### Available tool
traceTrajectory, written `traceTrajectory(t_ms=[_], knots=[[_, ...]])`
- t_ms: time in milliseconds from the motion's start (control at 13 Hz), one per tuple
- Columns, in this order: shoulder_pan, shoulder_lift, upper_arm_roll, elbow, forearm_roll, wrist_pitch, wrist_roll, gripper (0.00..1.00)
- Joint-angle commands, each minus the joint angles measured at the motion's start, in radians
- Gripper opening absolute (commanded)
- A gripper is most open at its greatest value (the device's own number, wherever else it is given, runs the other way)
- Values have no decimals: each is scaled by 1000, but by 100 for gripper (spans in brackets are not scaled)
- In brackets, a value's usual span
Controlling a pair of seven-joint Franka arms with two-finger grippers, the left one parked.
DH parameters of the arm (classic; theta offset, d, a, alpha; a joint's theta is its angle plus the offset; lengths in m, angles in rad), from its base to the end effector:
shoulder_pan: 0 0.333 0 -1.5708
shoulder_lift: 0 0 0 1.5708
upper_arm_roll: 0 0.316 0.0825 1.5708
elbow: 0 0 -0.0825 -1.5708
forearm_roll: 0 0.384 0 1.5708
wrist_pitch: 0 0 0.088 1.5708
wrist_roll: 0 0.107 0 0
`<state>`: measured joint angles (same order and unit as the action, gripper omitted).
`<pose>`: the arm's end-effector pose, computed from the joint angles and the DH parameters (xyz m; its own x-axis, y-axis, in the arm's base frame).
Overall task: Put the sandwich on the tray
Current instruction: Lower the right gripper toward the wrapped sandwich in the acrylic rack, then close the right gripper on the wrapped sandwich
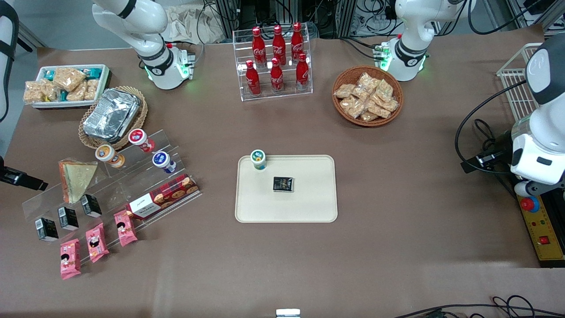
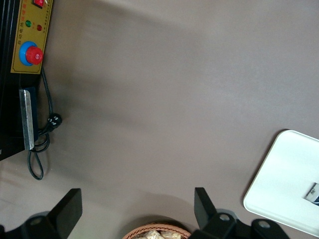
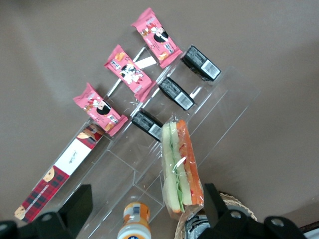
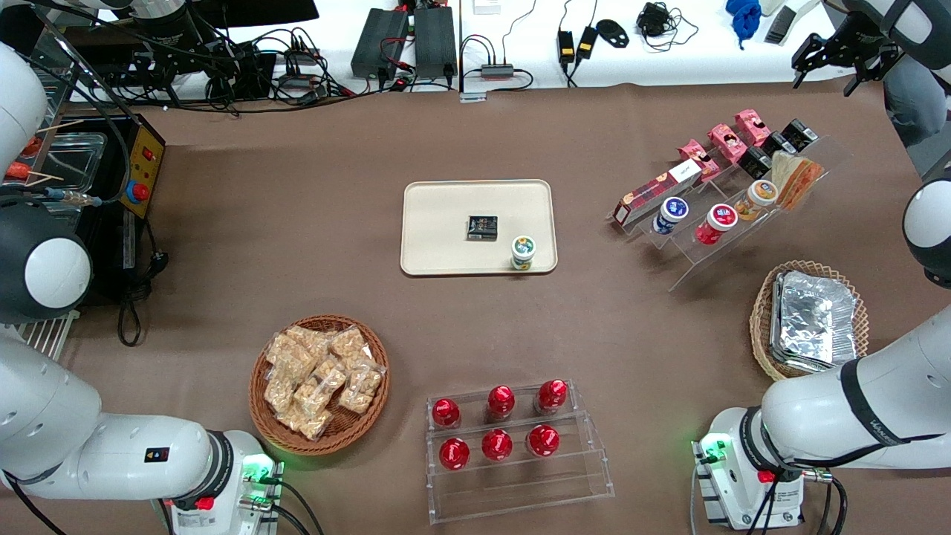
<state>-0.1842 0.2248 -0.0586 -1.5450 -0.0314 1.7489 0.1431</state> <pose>0.6110 -0.1508 0.5191 0.9289 -0.3700 -0.0142 -0.3690 -0.9283 0.0463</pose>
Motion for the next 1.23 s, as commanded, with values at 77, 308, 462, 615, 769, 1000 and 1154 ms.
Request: traceTrajectory(t_ms=[77, 308, 462, 615, 769, 1000, 1154], knots=[[-8, -74, -3, -171, -9, 111, 39, 99], [-8, -140, -7, -329, -10, 225, 62, 99], [-14, -143, -13, -366, -12, 253, 62, 99], [-23, -143, -14, -389, -12, 270, 64, 99], [-44, -140, -17, -418, -12, 290, 62, 99], [-46, -148, -18, -486, -12, 352, 61, 99], [-46, -153, -18, -524, -10, 386, 64, 99]])
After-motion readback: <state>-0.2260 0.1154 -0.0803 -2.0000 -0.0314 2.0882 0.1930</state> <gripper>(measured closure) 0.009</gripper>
